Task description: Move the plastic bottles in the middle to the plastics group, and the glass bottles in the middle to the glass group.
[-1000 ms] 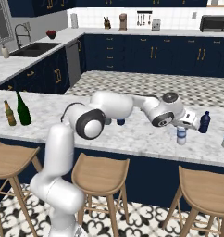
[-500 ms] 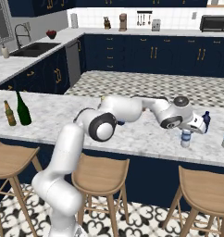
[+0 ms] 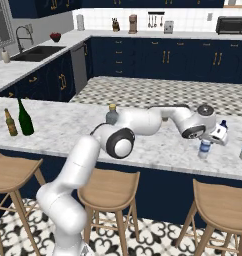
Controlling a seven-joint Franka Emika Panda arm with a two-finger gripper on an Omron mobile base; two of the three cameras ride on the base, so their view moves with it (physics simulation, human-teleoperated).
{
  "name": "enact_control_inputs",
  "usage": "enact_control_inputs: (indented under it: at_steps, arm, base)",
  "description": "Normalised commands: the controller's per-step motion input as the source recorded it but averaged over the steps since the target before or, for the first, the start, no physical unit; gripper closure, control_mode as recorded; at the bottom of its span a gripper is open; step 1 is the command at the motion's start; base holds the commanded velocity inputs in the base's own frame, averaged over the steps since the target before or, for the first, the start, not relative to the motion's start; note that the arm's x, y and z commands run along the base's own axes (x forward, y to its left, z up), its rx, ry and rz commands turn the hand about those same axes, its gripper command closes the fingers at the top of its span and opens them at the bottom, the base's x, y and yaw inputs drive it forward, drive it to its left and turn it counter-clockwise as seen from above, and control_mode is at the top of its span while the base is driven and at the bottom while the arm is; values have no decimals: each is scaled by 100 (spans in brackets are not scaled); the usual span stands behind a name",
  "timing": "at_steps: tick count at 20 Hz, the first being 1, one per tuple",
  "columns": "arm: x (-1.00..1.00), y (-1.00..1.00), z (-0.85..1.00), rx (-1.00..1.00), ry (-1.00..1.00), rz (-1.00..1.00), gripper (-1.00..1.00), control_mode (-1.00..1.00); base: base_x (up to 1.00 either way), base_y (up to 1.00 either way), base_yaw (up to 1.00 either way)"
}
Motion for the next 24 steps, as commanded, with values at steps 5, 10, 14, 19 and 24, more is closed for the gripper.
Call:
enact_control_inputs:
  at_steps: [5,10,14,19,24]
  arm:
    - [26,-13,-17,0,-2,0,100,-100]
    - [-4,1,-77,0,-8,0,100,-100]
    - [-16,16,-98,0,-18,0,100,-100]
    - [-5,35,-76,0,-10,0,100,-100]
    - [5,43,-42,-2,0,0,-100,-100]
  base:
    - [0,0,0]
    - [0,0,0]
    - [0,0,0]
    - [0,0,0]
    - [0,0,0]
